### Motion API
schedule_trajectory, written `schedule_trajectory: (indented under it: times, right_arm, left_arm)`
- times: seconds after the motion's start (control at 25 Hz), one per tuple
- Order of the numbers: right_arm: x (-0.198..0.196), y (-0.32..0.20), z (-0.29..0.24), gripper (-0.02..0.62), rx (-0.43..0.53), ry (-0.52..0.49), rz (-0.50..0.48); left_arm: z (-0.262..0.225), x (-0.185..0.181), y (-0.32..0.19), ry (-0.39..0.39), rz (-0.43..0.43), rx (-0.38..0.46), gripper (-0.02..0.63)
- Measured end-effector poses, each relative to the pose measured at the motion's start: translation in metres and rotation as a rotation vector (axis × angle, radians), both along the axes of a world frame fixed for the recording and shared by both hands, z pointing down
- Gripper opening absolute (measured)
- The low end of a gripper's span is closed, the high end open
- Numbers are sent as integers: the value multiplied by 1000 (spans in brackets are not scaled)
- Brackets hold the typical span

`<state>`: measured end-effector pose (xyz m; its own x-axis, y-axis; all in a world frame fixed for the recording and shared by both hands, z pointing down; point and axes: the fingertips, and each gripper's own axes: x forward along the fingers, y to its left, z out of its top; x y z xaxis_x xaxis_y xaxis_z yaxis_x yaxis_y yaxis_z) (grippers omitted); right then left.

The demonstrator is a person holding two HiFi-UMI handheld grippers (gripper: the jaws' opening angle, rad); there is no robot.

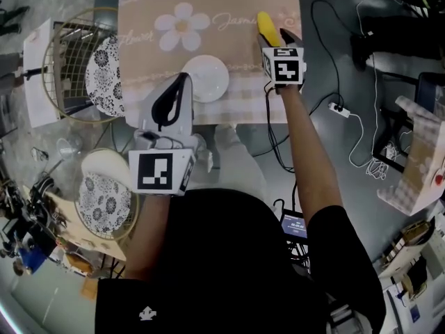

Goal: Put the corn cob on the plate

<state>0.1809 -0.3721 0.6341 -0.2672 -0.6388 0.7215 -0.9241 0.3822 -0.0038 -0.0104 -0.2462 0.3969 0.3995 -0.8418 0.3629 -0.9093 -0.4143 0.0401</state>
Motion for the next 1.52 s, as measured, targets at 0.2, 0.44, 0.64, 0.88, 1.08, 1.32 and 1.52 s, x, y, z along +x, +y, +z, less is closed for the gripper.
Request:
schedule_trajectory:
  times: [0.2, 0.44, 0.64, 0.88, 1.08, 1.32, 1.52]
  right_arm:
    - [2, -5, 32, 308, -87, 32, -10]
    - [-3, -16, 43, 316, -103, 43, -13]
    - [1, -14, 58, 316, -142, 41, 2]
    - [7, -11, 62, 316, -141, 31, 11]
    - [4, -9, 61, 267, -134, 36, 6]
    - [5, -10, 60, 261, -142, 33, 5]
    - [6, -12, 56, 259, -135, 29, 8]
  left_arm:
    - [5, -6, -1, -10, -16, -10, 9]
    - [10, -9, 2, -17, -21, -27, 9]
    - [14, -15, 5, -14, -38, -43, 8]
    - [17, -15, 5, -13, -42, -49, 9]
    - [19, -10, 5, -17, -38, -56, 9]
    - [17, -16, 5, -21, -50, -51, 9]
    - [16, -28, 7, -22, -74, -57, 9]
